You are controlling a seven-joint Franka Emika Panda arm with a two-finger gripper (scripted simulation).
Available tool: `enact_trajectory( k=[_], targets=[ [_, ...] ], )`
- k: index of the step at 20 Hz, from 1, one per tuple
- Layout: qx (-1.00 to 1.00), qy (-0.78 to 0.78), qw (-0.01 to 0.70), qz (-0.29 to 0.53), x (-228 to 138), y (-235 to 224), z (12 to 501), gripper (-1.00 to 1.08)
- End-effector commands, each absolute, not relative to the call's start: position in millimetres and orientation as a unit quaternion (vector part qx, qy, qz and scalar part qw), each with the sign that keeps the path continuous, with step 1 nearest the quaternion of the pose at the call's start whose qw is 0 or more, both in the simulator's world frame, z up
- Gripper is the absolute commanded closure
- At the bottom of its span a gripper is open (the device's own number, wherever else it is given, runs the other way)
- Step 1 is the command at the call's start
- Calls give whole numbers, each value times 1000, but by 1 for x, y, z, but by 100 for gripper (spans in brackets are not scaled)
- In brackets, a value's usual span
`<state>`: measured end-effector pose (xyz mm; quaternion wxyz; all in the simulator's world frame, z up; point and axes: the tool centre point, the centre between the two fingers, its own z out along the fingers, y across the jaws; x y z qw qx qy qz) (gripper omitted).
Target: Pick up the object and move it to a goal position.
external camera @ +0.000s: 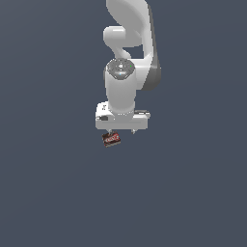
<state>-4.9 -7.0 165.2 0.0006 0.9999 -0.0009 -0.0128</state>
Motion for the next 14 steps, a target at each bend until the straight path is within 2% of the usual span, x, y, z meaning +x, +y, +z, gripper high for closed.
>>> enact_trajectory(
  k=[1, 14],
  targets=[
    [1000, -1, 1, -13, -5, -7, 165, -92],
    [1000, -13, -1, 8, 7, -7, 186, -92]
  ],
)
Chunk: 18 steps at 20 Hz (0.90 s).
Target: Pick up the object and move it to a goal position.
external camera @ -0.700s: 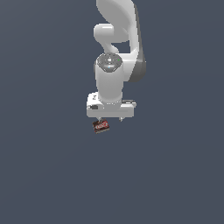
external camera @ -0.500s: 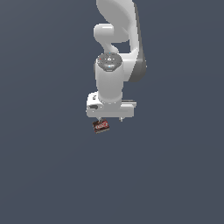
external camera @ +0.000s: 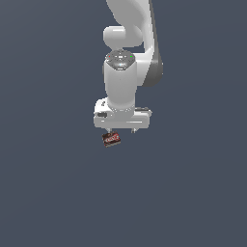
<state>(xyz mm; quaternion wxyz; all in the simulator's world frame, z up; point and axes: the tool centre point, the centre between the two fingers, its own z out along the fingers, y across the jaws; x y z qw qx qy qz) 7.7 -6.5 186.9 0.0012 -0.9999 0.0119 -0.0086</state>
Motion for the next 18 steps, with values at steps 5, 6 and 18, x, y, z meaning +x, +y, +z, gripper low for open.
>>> enact_trajectory(
  k=[5, 6, 18],
  targets=[
    [-999, 32, 3, -8, 6, -8, 182, -92],
    [-999, 38, 3, -8, 6, -8, 180, -92],
    [-985, 175, 9, -3, -7, -20, 149, -92]
  ],
)
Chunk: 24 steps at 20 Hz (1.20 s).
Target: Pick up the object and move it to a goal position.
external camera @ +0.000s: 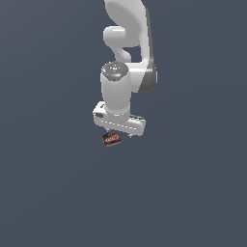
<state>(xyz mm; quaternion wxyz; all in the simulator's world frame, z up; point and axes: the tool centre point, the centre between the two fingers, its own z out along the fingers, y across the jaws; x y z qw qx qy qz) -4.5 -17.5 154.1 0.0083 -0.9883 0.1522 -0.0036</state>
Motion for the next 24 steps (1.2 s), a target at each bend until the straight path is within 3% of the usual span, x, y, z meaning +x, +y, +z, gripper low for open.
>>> enact_trajectory(
  k=[1, 24],
  targets=[
    [-982, 191, 9, -2, -8, -21, 145, -92],
    [-853, 521, 3, 2, -49, -60, 76, -92]
  ],
)
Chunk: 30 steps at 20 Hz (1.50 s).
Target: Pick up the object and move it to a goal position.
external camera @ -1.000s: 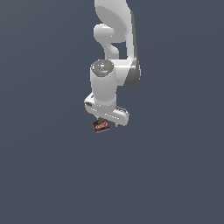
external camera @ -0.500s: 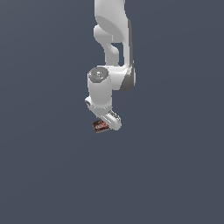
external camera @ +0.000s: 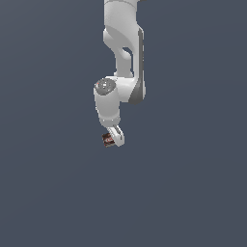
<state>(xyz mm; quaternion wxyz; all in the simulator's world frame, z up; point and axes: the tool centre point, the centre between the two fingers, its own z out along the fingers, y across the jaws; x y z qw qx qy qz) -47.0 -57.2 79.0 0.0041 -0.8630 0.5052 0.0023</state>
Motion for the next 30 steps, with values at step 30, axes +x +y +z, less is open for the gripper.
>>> enact_trajectory(
  k=[30],
  targets=[
    [-819, 573, 0, 0, -58, -67, 16, -92]
  ],
)
